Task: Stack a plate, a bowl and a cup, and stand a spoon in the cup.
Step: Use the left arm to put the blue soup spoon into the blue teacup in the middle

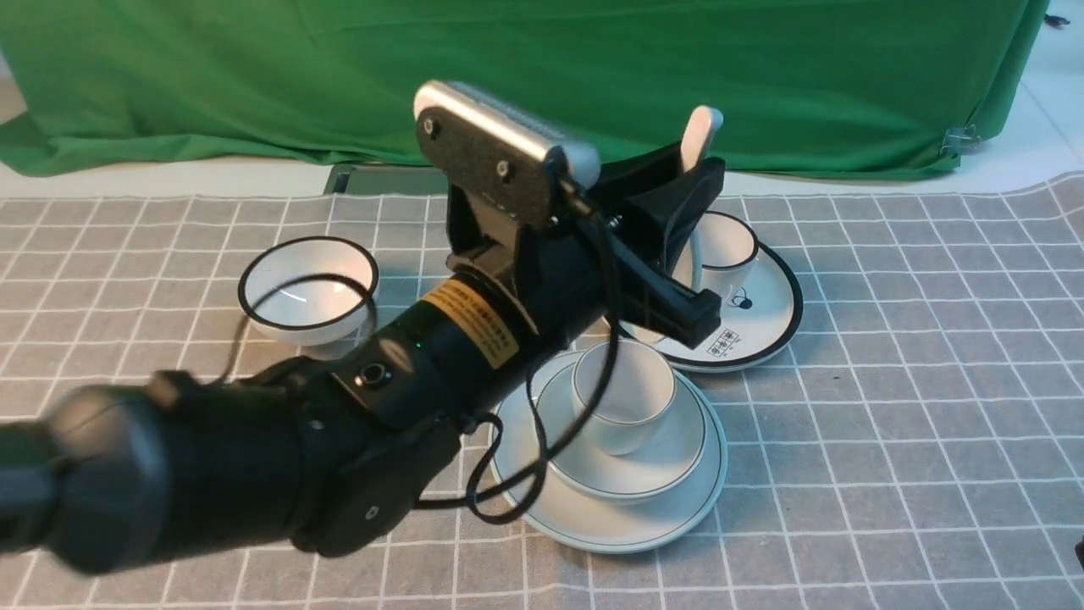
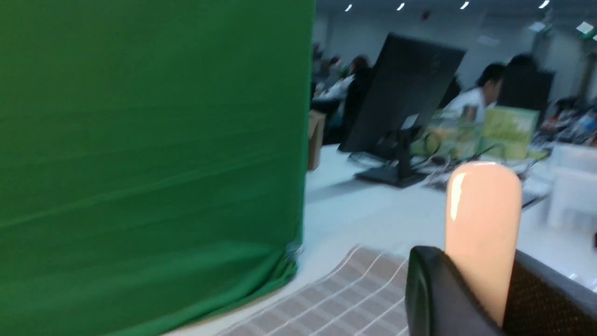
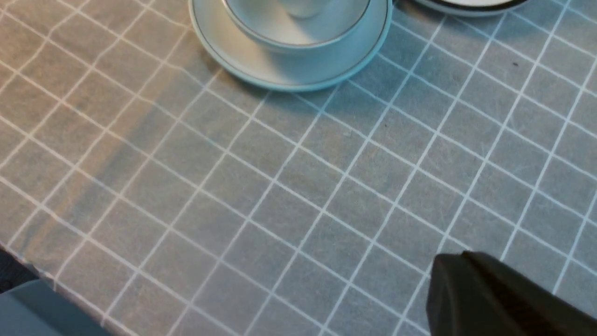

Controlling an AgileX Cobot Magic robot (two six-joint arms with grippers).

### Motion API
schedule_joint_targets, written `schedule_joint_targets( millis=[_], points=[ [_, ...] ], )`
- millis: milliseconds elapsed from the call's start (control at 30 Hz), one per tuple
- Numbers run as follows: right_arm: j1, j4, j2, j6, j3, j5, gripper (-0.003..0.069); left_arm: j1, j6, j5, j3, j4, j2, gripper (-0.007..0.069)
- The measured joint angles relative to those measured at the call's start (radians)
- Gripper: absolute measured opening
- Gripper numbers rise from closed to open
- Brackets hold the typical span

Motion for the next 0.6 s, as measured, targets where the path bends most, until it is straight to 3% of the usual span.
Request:
schedule_joint_targets(
  millis=[133,333,600],
  points=[
    [0.000,0.001,0.000,0.006,0.000,0.004,0.0032,0.077,-0.106,-0.168,0.000,0.125,0.094,0.0113],
    [0.000,0.001,0.000,0.007,0.000,0.006,0.0031,0.131,-0.135,-0.193,0.000,0.278,0.170,0.0113],
    [0.000,0.001,0.000,0.007,0.000,0.004,0.0031,0.131,-0.112,-0.208,-0.002,0.263,0.235,0.0113]
  ],
)
